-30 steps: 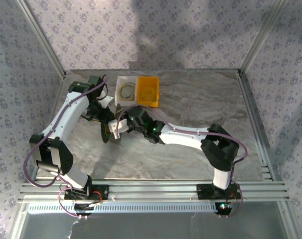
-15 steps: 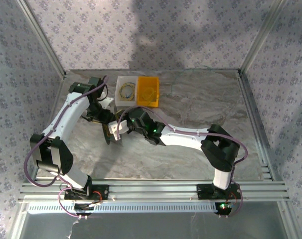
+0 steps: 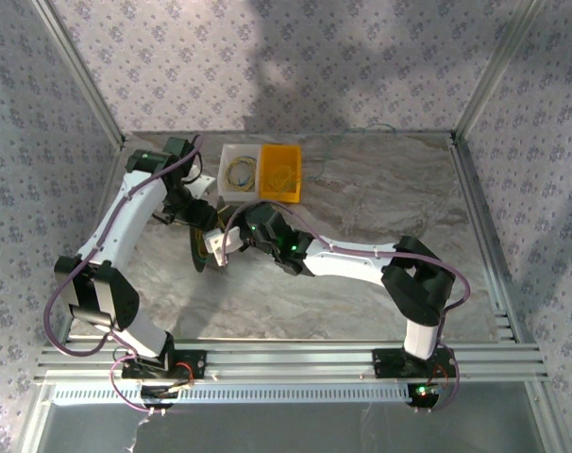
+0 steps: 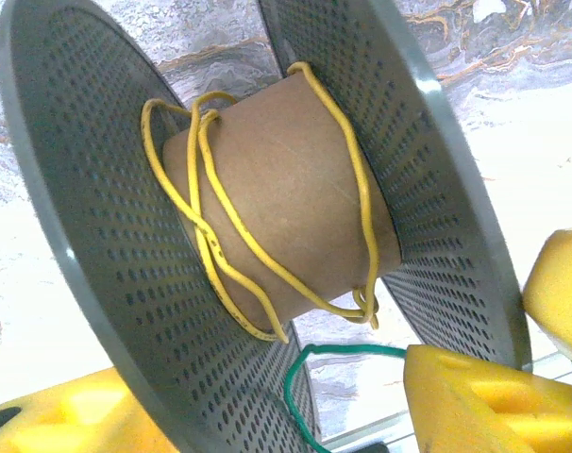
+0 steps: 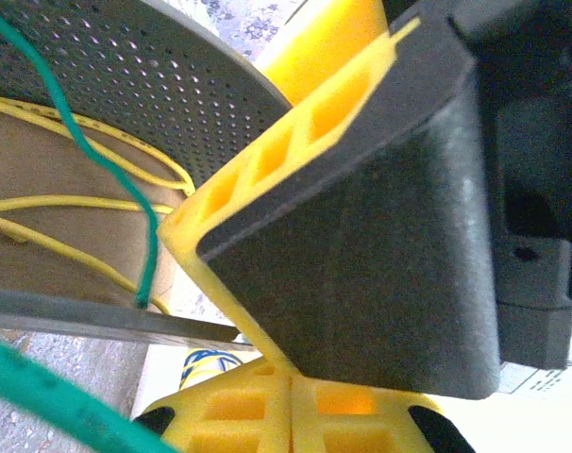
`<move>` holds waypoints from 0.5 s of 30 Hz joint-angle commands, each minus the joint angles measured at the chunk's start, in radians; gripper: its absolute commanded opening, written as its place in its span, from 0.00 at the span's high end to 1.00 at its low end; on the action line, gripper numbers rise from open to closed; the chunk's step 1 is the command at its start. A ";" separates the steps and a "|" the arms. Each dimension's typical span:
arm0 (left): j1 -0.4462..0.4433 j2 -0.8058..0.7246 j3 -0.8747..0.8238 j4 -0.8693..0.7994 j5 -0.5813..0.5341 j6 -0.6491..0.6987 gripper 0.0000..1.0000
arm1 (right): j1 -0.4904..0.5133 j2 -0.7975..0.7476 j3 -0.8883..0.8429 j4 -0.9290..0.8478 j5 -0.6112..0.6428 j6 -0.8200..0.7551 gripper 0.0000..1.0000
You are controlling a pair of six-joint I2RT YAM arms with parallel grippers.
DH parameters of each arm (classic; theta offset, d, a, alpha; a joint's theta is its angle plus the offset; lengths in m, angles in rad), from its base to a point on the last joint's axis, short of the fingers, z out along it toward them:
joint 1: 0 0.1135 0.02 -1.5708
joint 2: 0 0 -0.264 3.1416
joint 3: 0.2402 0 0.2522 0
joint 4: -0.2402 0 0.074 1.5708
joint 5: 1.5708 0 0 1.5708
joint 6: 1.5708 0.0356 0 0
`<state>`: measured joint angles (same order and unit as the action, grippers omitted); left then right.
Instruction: Wrap the cables
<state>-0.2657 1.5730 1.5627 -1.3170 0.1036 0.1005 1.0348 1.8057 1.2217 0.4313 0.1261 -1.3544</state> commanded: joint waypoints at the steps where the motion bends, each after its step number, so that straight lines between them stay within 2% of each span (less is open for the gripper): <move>1: 0.000 0.016 0.036 0.000 0.016 0.013 0.42 | 0.015 -0.046 -0.002 0.075 -0.064 -0.017 1.00; 15: 0.000 0.049 0.126 0.001 0.024 0.034 0.42 | 0.011 -0.020 0.010 0.094 -0.091 -0.007 1.00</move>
<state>-0.2619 1.6142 1.6436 -1.3502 0.1032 0.1341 1.0241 1.8057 1.2198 0.4778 0.1150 -1.3544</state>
